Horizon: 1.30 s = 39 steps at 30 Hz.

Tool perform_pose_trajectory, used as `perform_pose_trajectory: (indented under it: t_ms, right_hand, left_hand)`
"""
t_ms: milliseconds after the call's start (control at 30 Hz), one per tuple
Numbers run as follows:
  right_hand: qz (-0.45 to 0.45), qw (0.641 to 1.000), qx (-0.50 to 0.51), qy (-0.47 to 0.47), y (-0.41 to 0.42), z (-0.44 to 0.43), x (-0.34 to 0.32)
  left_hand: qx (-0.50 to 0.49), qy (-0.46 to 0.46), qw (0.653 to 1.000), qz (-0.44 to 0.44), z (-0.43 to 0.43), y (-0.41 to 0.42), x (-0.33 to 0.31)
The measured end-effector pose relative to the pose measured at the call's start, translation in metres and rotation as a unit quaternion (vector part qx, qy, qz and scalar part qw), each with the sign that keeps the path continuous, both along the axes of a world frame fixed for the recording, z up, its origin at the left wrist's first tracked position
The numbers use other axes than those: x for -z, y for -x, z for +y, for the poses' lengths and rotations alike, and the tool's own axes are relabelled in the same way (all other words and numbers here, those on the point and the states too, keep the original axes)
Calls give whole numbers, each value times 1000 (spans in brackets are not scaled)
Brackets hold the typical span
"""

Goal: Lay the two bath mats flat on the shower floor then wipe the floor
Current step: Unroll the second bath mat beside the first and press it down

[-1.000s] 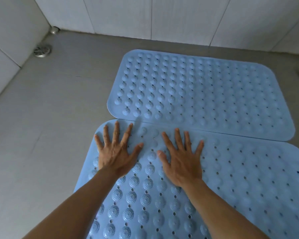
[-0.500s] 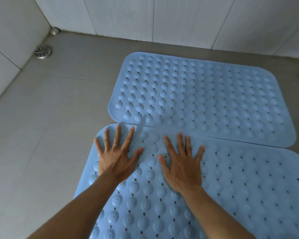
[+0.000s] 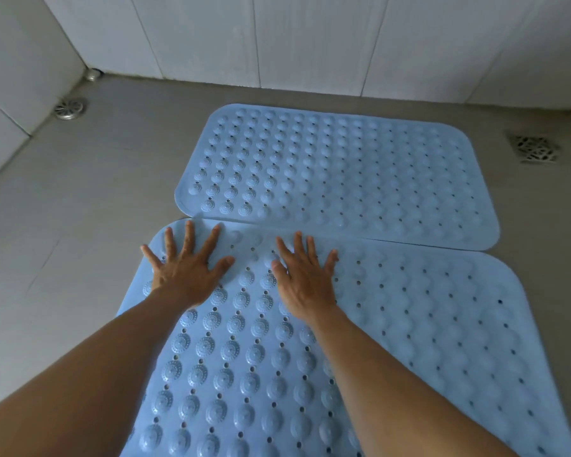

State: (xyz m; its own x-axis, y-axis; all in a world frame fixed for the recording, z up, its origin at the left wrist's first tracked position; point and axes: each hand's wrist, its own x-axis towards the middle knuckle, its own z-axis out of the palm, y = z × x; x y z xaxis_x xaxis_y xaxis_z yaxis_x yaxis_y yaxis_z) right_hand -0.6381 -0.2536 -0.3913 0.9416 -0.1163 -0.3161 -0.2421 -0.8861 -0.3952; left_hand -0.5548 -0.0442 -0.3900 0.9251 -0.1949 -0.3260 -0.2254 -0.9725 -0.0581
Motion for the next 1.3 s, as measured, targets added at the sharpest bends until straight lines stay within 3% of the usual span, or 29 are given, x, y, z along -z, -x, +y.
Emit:
perform_pose_trajectory:
  t_ms: [100,167,267,367,500,700,1300]
  right_hand:
    - [-16,992,0,-123,13,-23,-16]
    - [-35,989,3,-141,31,-43,-25]
    - [-77,992,37,-95,66,-83,-27]
    - [-101,991,87,8,100,-134,-23]
    - [-23,983,155,100,136,-203,-13]
    - [-6,983,149,105,159,-245,8]
    - [-7,979,130,154,151,-252,15]
  left_hand:
    - [-17,-55,998,19,-22,10,-15]
    - [-24,-21,999,-16,-47,28,-20]
    - [2,76,996,-54,-95,64,-20]
    - [90,117,988,-39,-150,99,-17]
    - [176,122,977,-17,-219,128,-14]
    - [194,95,976,14,-272,142,1]
    - [164,89,982,-5,-279,142,9]
